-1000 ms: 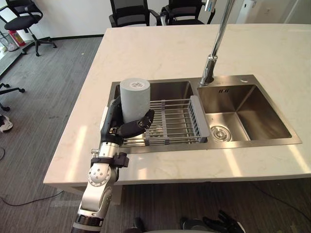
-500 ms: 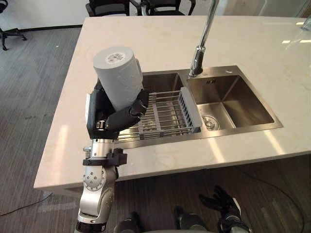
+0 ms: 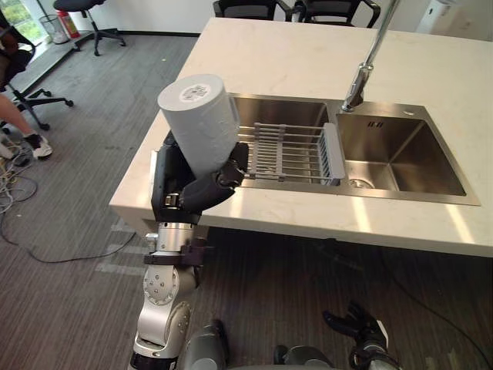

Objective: Walk over to the sink, pick up the cup, carry it to the dishwasher, place the cup inside the dishwasher, then close the dishwasher door

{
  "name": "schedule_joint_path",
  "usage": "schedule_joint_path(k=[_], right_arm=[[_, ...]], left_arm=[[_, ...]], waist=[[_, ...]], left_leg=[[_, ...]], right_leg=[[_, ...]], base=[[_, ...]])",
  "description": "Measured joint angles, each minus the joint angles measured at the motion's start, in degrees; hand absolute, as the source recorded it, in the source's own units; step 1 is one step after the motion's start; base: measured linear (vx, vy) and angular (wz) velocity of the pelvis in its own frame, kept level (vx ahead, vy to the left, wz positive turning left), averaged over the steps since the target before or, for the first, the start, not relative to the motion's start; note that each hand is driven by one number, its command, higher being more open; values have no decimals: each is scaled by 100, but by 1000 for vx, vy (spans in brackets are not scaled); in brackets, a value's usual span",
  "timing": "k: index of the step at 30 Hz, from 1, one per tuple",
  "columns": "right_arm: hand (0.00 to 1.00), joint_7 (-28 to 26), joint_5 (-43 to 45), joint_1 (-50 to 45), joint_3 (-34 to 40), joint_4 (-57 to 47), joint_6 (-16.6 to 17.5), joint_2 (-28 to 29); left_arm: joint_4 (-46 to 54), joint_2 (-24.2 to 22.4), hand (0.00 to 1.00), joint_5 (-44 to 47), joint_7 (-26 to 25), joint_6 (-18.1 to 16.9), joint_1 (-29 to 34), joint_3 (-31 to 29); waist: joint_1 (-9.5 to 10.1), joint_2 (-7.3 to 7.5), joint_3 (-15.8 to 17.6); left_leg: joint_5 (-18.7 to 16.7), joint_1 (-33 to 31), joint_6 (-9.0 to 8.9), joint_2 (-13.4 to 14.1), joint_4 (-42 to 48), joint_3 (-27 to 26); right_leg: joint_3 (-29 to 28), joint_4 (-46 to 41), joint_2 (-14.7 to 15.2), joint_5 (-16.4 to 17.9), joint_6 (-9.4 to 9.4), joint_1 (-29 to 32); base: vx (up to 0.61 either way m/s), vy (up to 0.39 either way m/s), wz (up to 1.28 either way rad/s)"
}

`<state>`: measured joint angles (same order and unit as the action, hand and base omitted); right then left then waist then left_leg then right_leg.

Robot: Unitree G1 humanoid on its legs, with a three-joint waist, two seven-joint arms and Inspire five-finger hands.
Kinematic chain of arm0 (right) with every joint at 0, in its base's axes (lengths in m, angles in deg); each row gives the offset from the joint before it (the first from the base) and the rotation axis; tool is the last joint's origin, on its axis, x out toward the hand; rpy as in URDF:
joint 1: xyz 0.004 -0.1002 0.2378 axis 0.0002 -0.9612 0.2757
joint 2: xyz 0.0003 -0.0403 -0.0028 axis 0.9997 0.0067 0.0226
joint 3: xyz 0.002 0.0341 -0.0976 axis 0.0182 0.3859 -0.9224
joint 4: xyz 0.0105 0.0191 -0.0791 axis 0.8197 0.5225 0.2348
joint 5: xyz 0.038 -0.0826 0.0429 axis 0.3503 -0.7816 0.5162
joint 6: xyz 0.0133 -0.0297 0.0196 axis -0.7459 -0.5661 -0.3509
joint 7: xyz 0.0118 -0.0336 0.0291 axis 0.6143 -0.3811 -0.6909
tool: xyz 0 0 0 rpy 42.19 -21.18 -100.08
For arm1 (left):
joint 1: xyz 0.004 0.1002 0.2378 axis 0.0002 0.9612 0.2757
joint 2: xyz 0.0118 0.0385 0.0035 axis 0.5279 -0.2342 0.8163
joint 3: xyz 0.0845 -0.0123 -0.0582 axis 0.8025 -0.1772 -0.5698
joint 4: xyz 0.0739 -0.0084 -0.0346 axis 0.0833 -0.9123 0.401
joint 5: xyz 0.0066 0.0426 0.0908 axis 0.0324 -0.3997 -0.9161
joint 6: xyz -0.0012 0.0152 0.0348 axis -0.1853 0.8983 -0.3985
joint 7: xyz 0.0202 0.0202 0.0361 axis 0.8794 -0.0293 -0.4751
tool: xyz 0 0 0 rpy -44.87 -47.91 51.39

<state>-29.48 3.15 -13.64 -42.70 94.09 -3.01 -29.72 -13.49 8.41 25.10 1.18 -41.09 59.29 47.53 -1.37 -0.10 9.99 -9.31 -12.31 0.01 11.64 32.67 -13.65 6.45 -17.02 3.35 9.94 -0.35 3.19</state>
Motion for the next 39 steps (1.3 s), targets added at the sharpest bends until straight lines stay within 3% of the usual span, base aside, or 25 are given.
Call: schedule_joint_path(k=[2, 3, 6, 12, 14, 16, 17, 18, 21, 27, 29, 30, 31, 32, 33, 36, 38, 39], right_arm=[[90, -3, 3, -94, 3, -27, 8, -17], [90, -8, 7, -104, 25, -1, 27, -42], [90, -93, 16, -127, -4, 103, 14, 177], [90, -135, -37, -157, -4, 321, -15, 217], [90, -140, -46, -137, -2, 320, -16, 214], [90, -144, -62, -211, -3, 321, -19, 207], [90, -148, -67, -254, -4, 324, -23, 207], [90, -146, -107, -293, -4, 335, -35, 187], [90, -156, -155, -173, -32, 375, -53, 168], [90, -142, -163, -73, -241, -24, -38, 93], [90, -123, -168, -65, -226, -38, -24, 86], [90, -88, -200, -62, -212, -33, -21, 49], [90, -52, -236, -50, -211, -36, -20, 38], [90, -27, -251, -54, -211, -68, -15, 25], [90, 23, -262, -22, -211, -134, -19, -59], [90, 53, -282, 215, -195, -156, -10, -104], [90, 52, -314, 321, -108, -141, -17, -103], [90, 42, -352, 334, -98, -138, -25, -104]], left_arm=[[-39, -16, 30, -1, 101, -14, -58, 182], [-115, -59, 30, -4, 110, -25, -114, 217], [-588, 82, 30, -8, 103, -32, -188, 153], [-777, 307, 30, -3, 99, 36, -178, -60], [-779, 336, 30, -5, 100, 43, -177, -58], [-779, 394, 30, -13, 144, 81, -175, 91], [-780, 401, 30, -15, 175, 82, -172, 110], [-780, 389, 30, -15, 190, 81, -134, 100], [-767, 390, 30, -14, 184, 80, 131, -49], [-750, 286, 30, -2, 180, 130, 516, -235], [-735, 236, 30, 2, 166, 140, 548, -297], [-704, 205, 30, 4, 164, 140, 558, -313], [-634, 162, 30, 6, 163, 127, 618, -411], [-632, 129, 30, 10, 161, 124, 621, -451], [-630, 17, 30, 14, 168, 117, 626, -512], [-493, 16, 30, 18, 166, 101, 777, -735], [-494, -25, 30, 48, 169, 105, 826, -806], [-490, -83, 30, 58, 169, 106, 890, -813]], waist=[[-56, -75, -156], [-97, -259, -280], [-98, 13, -317], [-71, 146, -372], [-100, 185, -371], [-137, 242, -402], [-151, 287, -428], [-157, 325, -433], [26, 308, -448], [66, 310, -454], [36, 313, -453], [30, 320, -447], [46, 337, -437], [18, 341, -426], [-30, 204, -427], [21, 244, -403], [13, 235, -349], [17, 237, -325]], left_leg=[[-264, 613, -269, 93, -494, 35], [-402, 958, -630, 5, -1520, 92], [13, 1102, -388, -474, -2095, 121], [-22, 906, -221, -775, -1857, 302], [5, 830, -174, -844, -1842, 461], [45, 741, -124, -955, -1789, 854], [47, 677, -124, -1011, -1734, 971], [43, 600, -130, -1077, -1621, 1181], [55, 590, -205, -996, -1629, 1348], [360, 346, -367, -1048, -1841, 1976], [528, 175, -364, -1048, -1858, 1749], [585, 87, -135, -948, -1966, 1051], [434, 44, 66, -576, -1721, -54], [327, 20, 110, -344, -1508, -643], [327, 54, 59, -39, -1236, -1322], [210, 18, 136, -280, -1294, -1286], [30, 29, 264, -450, -1224, -1188], [-51, 104, 318, -567, -1223, -1108]], right_leg=[[122, 71, 112, -95, 162, 171], [197, 150, 120, -162, 289, 291], [209, 429, 477, -469, 515, 200], [332, 605, 739, -658, 617, 82], [-61, 509, 719, -590, 507, 81], [-1192, 312, 488, -168, 248, 73], [-1500, 258, 444, 18, 293, 60], [-1690, 147, 416, 164, 469, 38], [-1534, 35, 315, 185, 487, 14], [-865, 124, 331, 182, 489, -44], [-464, 157, 400, 176, 446, -138], [-149, 242, 493, 146, 393, -247], [69, 339, 508, 142, 387, -365], [221, 392, 507, 142, 388, -454], [507, 399, 525, 143, 390, -625], [551, 355, 726, 143, 432, -597], [635, 5, 914, 162, 438, -558], [621, -573, 1063, 156, 446, -411]], base=[[-186, 191, 52], [-147, 259, 28], [-112, 219, 29], [-15, 137, 22], [-8, 70, 46], [-6, -9, 91], [-6, -87, 109], [-11, -101, 81], [-30, -122, 36], [-23, -102, 59], [-35, -32, 106], [-60, 17, 115], [-32, 8, 110], [39, 24, 117], [66, 36, 86], [50, 143, 37], [63, 188, 39], [89, 217, 59]])
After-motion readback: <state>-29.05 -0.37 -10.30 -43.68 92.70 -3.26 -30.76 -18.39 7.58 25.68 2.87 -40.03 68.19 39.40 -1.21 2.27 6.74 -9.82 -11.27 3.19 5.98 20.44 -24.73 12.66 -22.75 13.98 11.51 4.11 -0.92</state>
